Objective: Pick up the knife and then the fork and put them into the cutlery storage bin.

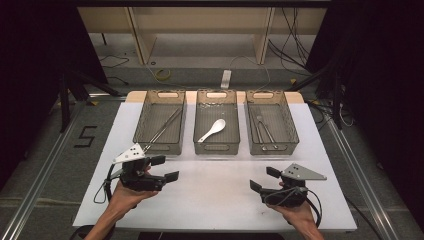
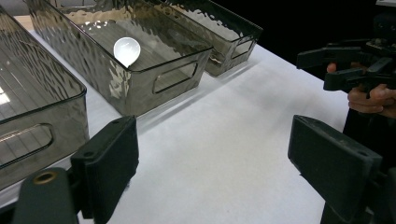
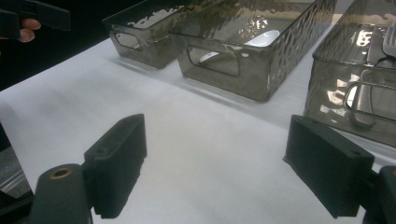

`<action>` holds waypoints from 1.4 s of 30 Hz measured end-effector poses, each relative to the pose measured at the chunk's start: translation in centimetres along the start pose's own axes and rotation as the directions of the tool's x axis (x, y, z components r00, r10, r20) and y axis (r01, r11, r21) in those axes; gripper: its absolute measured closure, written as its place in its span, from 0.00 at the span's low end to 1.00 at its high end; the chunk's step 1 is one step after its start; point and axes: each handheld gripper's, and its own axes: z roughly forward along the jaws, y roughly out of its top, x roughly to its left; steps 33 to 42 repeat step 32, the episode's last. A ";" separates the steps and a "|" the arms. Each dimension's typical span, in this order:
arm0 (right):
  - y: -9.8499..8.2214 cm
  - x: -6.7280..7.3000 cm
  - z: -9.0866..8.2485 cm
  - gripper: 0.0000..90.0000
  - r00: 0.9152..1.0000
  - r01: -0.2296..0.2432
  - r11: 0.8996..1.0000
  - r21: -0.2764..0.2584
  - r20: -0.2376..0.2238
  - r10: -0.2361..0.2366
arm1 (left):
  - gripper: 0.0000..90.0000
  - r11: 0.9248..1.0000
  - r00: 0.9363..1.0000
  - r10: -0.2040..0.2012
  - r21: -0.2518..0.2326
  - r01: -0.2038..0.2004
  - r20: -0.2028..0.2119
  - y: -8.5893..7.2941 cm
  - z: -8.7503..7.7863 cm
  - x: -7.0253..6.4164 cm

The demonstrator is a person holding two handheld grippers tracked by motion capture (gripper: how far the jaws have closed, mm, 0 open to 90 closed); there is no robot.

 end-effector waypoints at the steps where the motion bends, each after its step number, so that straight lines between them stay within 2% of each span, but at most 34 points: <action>1: 0.0 0.0 0.0 0.24 1.000 -0.001 1.000 0.000 0.000 0.001 | 0.17 1.000 1.000 0.000 0.000 0.000 0.000 0.0 0.0 0.0; 42: 0.2 -0.2 0.0 0.23 1.000 -0.005 1.000 0.000 0.006 0.005 | 0.17 1.000 1.000 0.003 -0.006 -0.003 -0.003 0.1 0.0 0.0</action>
